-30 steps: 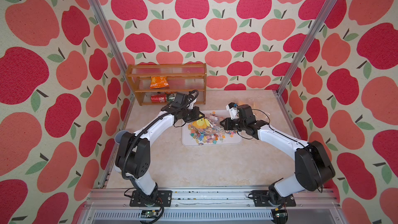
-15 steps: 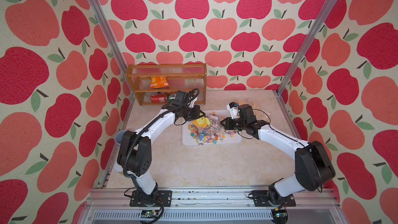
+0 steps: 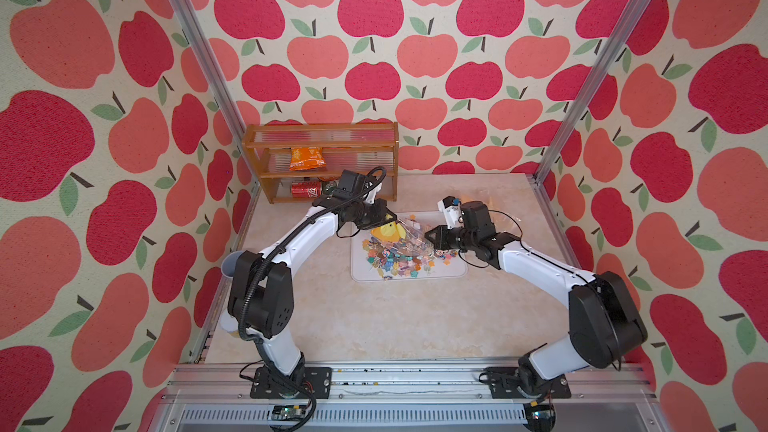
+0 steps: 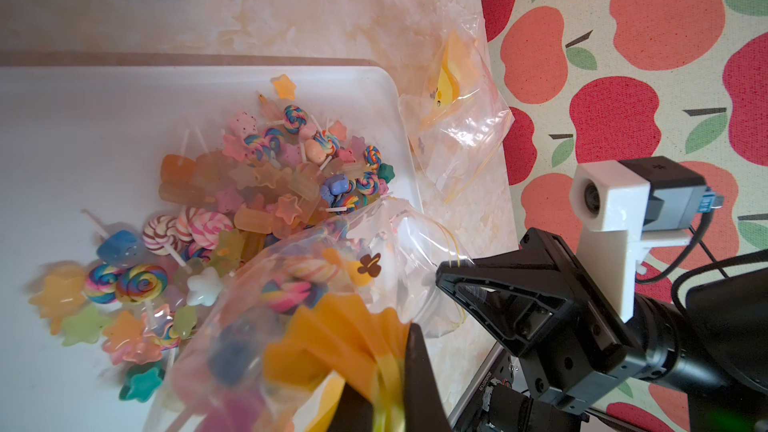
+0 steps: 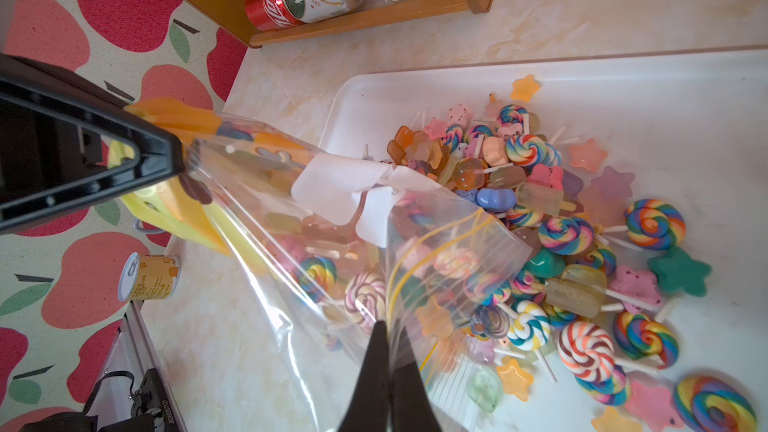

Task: Pour candies out of the ziploc bag
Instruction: 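Pour the candies out of the ziploc bag onto the tray.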

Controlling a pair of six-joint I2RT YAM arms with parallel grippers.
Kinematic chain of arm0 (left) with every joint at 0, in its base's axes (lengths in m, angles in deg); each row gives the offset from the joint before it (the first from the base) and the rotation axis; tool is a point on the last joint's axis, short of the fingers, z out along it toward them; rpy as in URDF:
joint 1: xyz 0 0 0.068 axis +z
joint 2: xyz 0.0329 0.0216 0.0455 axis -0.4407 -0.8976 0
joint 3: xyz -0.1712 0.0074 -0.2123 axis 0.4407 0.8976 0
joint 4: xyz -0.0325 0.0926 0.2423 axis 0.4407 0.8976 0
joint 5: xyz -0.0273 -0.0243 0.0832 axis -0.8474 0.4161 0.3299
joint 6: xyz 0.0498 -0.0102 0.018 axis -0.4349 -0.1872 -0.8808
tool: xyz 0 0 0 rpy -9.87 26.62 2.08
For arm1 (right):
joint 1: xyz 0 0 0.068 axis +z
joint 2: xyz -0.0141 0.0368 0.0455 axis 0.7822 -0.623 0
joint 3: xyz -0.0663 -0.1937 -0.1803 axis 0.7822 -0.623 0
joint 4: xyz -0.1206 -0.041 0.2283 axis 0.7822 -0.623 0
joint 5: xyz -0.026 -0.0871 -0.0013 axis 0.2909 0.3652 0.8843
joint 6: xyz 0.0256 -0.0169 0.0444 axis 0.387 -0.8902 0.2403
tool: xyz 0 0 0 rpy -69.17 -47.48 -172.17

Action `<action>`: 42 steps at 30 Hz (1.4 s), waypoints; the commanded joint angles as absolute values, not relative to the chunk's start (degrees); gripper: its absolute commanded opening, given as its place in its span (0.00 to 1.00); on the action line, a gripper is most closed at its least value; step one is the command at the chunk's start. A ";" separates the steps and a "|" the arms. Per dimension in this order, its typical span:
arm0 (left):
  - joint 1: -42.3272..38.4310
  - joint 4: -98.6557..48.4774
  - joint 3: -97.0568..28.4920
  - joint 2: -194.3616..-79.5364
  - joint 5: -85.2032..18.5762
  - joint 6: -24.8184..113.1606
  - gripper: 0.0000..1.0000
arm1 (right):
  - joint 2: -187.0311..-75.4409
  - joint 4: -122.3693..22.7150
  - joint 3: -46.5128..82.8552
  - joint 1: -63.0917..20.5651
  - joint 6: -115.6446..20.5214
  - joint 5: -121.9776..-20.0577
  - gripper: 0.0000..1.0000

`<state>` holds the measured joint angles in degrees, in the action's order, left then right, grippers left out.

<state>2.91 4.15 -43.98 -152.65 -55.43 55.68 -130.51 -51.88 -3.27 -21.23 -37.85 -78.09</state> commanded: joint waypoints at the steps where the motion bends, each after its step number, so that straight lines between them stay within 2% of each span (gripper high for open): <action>1: 5.01 1.02 -48.75 -151.12 -51.92 54.56 0.00 | -131.73 -59.75 -5.18 -23.08 -37.79 -75.67 0.00; 19: 5.29 3.39 -52.45 -150.52 -50.81 53.14 0.00 | -131.38 -57.90 -6.82 -23.49 -37.25 -76.08 0.00; 42: 7.51 4.41 -53.90 -150.37 -51.23 52.31 0.00 | -134.35 -58.34 -2.96 -23.38 -36.94 -78.65 0.00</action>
<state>3.76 9.92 -49.21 -152.65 -54.78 53.71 -132.37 -49.08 -2.07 -21.60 -37.44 -81.87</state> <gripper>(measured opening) 0.068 0.043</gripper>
